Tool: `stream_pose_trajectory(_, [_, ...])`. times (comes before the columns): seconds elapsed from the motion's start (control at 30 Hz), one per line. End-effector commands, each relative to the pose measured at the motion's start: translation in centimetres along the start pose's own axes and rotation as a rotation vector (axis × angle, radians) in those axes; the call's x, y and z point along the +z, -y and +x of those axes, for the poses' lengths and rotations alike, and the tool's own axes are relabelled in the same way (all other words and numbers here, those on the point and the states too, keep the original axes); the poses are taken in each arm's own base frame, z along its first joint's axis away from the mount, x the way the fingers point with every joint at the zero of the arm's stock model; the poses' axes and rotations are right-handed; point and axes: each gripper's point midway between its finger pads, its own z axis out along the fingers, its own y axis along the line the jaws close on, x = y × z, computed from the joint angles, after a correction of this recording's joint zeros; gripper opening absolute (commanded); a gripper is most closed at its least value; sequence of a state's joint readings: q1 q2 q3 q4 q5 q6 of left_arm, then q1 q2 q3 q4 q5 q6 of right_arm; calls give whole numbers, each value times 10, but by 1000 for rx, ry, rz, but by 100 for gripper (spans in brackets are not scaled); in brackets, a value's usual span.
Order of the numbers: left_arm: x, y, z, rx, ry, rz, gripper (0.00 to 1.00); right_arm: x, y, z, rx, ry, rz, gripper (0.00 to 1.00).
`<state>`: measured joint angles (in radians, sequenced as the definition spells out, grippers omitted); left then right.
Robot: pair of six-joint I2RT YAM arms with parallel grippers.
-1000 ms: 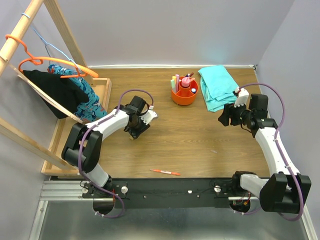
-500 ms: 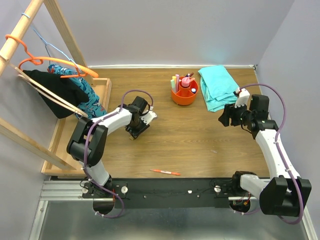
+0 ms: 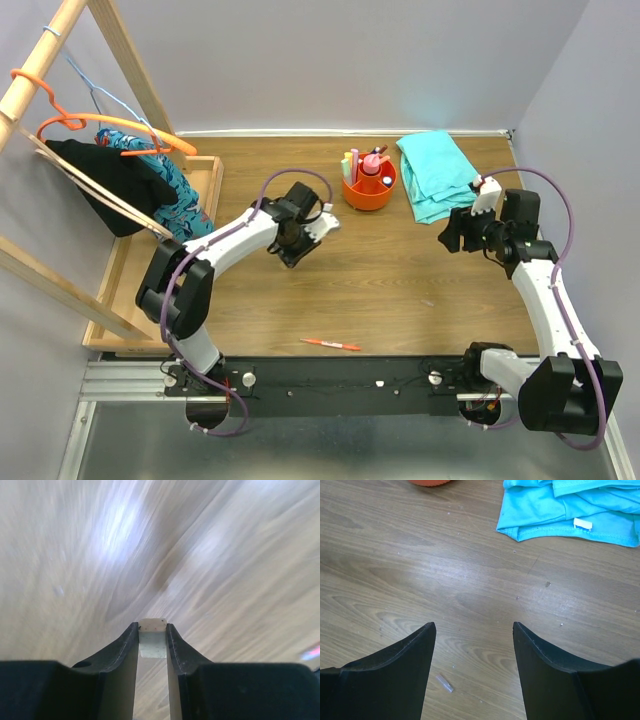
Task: Sort the stationery into containers
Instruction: Pick up the stationery from the center of the board, then place the stationery in the storage box.
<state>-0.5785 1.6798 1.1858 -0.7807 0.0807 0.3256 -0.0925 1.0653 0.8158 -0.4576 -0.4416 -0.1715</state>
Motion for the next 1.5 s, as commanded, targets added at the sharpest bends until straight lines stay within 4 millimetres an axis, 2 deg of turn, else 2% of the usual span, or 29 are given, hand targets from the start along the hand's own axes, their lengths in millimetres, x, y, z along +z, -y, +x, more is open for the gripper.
stream_pose_trajectory(0.0, [-39,31,-73,120,189,66,29,-4,4,0,21,17,18,71])
stream_pose_trajectory(0.03, [-41,32,-85,135,210,67,29,-4,4,0,20,19,20,71])
stream_pose_trajectory(0.07, [-45,37,-108,166,251,74,29,-4,5,1,24,16,22,71])
stream_pose_trajectory(0.13, [-49,39,-134,208,305,80,29,-5,6,-1,22,19,25,71])
stream_pose_trajectory(0.17, [-53,38,-156,231,346,73,29,-5,6,-1,19,20,30,71])
stream_pose_trajectory(0.27, [-58,31,-200,292,447,32,29,-7,8,-3,18,24,37,71])
stream_pose_trajectory(0.4, [-52,15,-242,344,519,-42,29,-8,9,-5,20,29,41,71])
stream_pose_trajectory(0.5, [-40,8,-259,369,538,-72,29,-9,12,-5,21,30,51,71])
stream_pose_trajectory(0.57, [-33,5,-262,365,547,-85,29,-10,13,-6,24,34,54,71])
stream_pose_trajectory(0.67, [-28,2,-275,354,587,-105,29,-10,14,-4,31,31,55,71])
stream_pose_trajectory(1.03, [-24,-32,-321,261,705,-277,29,-4,17,-1,42,12,52,71])
stream_pose_trajectory(1.2, [-8,-45,-327,245,695,-341,29,-2,18,-3,42,9,50,71])
stream_pose_trajectory(1.3, [2,-47,-328,226,687,-346,29,-2,19,-3,46,4,50,71])
stream_pose_trajectory(1.47, [16,-48,-320,210,656,-344,31,0,21,-2,45,-2,54,71])
